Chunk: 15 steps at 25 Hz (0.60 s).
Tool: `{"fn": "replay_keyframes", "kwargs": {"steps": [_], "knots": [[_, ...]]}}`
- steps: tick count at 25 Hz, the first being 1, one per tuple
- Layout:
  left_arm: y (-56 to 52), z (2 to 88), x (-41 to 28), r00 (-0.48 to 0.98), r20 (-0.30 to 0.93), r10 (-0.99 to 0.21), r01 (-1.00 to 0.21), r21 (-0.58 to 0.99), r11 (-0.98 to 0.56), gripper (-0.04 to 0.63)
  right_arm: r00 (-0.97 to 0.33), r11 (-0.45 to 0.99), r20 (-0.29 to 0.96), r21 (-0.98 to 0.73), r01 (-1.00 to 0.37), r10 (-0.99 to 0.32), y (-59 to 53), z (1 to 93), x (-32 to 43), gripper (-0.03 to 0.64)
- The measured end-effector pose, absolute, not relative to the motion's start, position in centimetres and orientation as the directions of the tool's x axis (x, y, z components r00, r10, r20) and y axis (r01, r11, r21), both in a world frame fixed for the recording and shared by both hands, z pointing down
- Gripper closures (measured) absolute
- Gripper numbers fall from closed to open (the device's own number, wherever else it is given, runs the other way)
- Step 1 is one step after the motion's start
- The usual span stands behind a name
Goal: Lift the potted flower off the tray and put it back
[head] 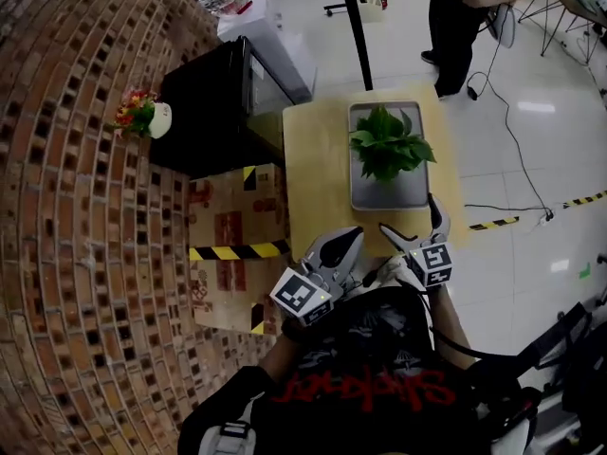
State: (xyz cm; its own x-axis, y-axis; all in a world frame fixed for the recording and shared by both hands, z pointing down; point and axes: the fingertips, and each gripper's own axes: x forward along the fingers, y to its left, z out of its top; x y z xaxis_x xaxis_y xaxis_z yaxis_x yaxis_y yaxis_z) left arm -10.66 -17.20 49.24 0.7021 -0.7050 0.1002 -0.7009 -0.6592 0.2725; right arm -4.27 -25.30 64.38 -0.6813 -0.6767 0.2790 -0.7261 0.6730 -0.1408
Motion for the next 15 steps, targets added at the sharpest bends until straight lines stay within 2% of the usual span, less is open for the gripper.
{"fn": "replay_keyframes", "kwargs": {"steps": [3, 8, 15], "knots": [[-21.0, 48.2, -9.9, 0.675, 0.123, -0.728, -0.728, 0.270, -0.630, 0.594, -0.677, 0.661, 0.352, -0.184, -0.727, -0.646, -30.2, 70.5, -4.1, 0.026], [-24.2, 48.7, -9.8, 0.625, 0.174, -0.761, -0.774, 0.259, -0.577, 0.594, -0.697, 0.682, 0.404, -0.210, -0.701, -0.592, -35.0, 77.5, -6.2, 0.026], [-25.7, 49.9, -11.7, 0.580, 0.242, -0.778, -0.812, 0.240, -0.531, 0.592, -0.725, 0.717, 0.370, -0.190, -0.671, -0.580, -40.3, 79.0, -10.8, 0.026]]}}
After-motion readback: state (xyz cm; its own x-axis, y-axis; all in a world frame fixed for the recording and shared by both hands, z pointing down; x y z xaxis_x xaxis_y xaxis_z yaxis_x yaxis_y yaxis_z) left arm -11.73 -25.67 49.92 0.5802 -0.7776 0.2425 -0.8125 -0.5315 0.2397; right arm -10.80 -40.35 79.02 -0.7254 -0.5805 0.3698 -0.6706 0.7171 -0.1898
